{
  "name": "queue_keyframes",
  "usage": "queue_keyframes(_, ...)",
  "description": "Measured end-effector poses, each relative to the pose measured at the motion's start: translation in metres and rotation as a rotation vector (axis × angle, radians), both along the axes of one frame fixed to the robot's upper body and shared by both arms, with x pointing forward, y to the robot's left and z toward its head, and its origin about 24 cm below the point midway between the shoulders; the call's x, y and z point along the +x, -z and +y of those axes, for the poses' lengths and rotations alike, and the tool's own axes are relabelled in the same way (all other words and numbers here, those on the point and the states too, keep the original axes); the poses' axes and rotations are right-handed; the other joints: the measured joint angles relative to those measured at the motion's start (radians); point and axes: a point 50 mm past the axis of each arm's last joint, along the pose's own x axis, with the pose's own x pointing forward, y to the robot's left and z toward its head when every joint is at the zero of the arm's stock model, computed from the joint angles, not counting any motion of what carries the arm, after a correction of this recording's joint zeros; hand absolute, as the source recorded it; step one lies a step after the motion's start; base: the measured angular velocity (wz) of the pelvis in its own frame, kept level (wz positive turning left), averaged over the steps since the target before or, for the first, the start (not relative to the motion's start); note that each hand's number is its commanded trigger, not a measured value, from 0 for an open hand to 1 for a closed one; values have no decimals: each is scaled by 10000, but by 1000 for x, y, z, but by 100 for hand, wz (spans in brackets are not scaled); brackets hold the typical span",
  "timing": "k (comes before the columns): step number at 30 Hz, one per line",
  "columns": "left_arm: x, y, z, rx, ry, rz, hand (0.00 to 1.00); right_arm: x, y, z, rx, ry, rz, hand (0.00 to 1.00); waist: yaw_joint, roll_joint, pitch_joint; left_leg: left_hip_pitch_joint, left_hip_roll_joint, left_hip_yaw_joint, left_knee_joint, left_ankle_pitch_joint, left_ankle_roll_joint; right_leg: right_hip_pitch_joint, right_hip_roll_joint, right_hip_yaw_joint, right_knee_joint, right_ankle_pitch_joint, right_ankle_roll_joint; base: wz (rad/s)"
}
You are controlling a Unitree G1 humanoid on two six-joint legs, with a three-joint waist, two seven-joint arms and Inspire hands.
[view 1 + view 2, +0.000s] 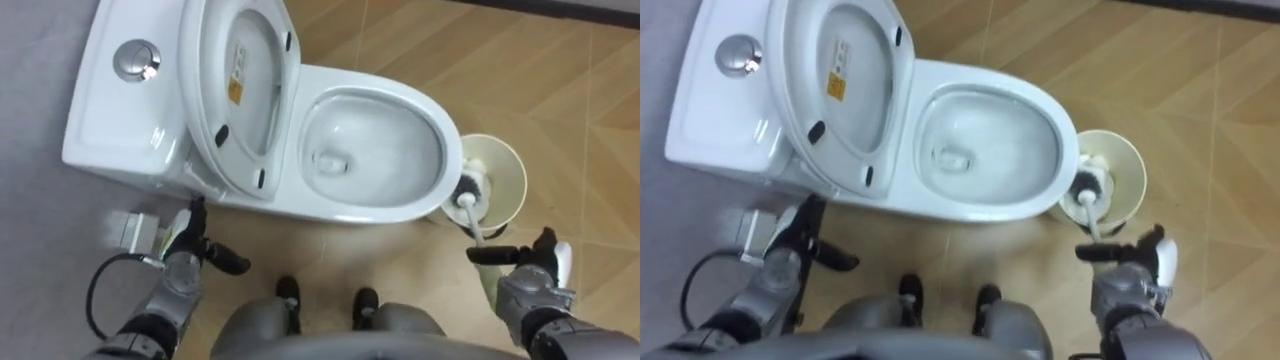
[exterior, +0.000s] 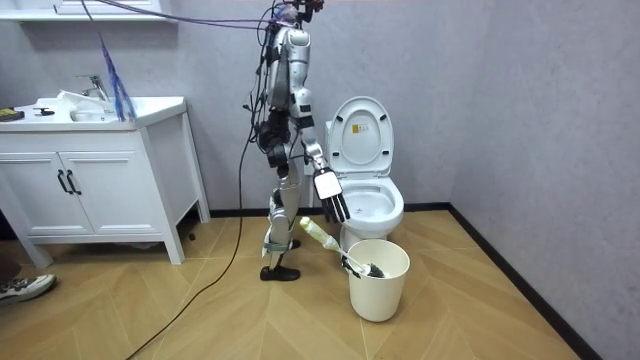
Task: Brush toilet
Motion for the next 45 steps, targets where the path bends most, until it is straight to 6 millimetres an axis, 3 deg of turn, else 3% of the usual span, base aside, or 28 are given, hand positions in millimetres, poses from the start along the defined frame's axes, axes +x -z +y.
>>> queue_keyframes(6,23,-9,-13,-253,302,-533,0,31,-14,-2,244,123,-647,0,32,82,145,-1029,-3,-99,442,13,23,-987,-45,-9,380,0,0,0)
queue_keyframes(10,40,-18,-20,-337,510,-989,0,42,-20,-4,167,50,-944,0,61,58,227,-1583,15,-101,635,15,27,-1592,-60,-45,733,-4,-2,1)
queue_keyframes(13,52,-25,-26,-345,815,-1340,0,49,-25,-7,95,37,-1057,0,151,13,332,-2060,6,-165,789,34,57,-2163,-93,2,1044,-7,-3,0)
queue_keyframes(23,64,-34,-42,-780,1157,-1828,0,54,-30,-15,-1,178,-1028,0,331,47,352,-3160,-47,-228,1147,105,174,-3376,-317,-36,1685,-15,4,1)
queue_keyframes(31,63,-36,-45,-930,1227,-1986,0,46,-24,-14,133,-232,-484,0,450,57,360,-3816,-112,-203,1661,105,175,-4104,-480,-44,2443,-113,21,2)
queue_keyframes(39,66,-39,-48,-959,1503,-2126,0,36,-20,-18,137,-578,43,0,440,112,382,-4762,-331,-244,2586,34,310,-4986,-791,-57,3530,-609,9,11)
queue_keyframes(45,56,-36,-52,-1091,1628,-2063,0,26,-15,-21,460,-1012,424,0,459,170,380,-5391,-372,-299,3545,-109,333,-5550,-957,-31,4551,-966,-59,10)
